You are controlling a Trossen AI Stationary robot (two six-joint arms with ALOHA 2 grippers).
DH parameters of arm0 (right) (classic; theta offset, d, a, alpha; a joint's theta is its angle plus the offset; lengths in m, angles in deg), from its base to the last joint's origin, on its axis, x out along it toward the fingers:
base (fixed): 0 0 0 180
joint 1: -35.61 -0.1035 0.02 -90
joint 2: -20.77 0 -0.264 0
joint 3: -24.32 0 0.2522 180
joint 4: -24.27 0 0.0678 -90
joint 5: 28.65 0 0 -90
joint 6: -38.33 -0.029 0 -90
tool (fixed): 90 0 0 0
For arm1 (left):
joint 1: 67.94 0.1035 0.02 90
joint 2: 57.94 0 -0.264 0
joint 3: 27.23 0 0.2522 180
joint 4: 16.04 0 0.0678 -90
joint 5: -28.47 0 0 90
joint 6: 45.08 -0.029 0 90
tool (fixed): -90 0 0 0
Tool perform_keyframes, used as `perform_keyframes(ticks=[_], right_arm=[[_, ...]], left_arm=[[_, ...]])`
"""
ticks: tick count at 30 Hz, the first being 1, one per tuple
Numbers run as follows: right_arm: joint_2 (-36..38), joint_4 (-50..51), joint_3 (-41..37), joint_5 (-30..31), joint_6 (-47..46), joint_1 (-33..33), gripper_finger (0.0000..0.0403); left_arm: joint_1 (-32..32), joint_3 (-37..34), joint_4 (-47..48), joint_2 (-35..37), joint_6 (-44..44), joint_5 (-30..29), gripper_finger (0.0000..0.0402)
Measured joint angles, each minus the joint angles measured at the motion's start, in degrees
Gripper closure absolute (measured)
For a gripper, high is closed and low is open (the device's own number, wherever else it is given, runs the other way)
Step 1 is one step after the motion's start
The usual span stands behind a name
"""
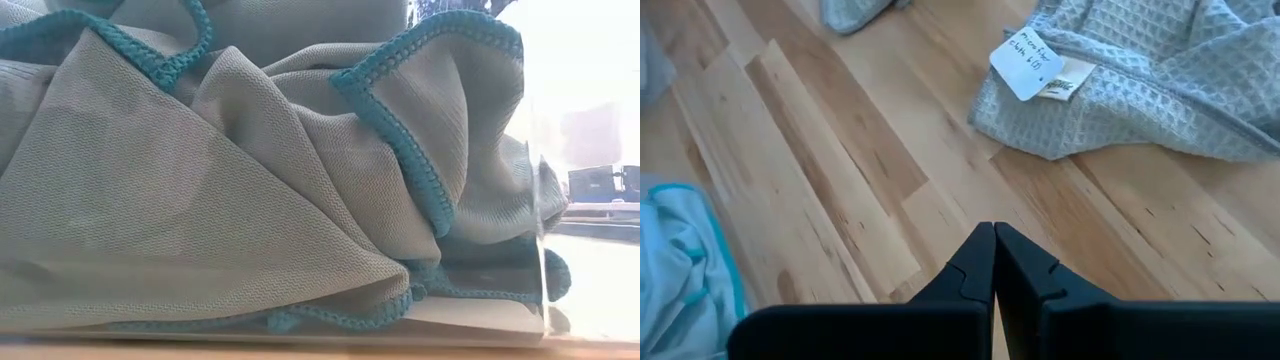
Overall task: Sort microfiber towel by color & place in baskets
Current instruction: Put the left grey towel into the left transparent bin
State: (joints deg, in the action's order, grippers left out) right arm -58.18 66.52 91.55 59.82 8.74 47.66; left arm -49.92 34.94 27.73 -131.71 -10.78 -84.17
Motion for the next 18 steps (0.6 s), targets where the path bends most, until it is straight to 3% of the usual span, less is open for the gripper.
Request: perform_keyframes(ticks=[10,18], right_arm=[[0.0,0.1,0.0,-0.2,1.7,0.0,0.0403],[0.0,0.7,0.0,-0.2,2.7,0.0,0.0403]], left_arm=[[7.1,13.6,16.5,-18.9,4.1,9.0,0.0224],[9.1,15.5,17.8,-29.2,3.1,13.5,0.0225]])
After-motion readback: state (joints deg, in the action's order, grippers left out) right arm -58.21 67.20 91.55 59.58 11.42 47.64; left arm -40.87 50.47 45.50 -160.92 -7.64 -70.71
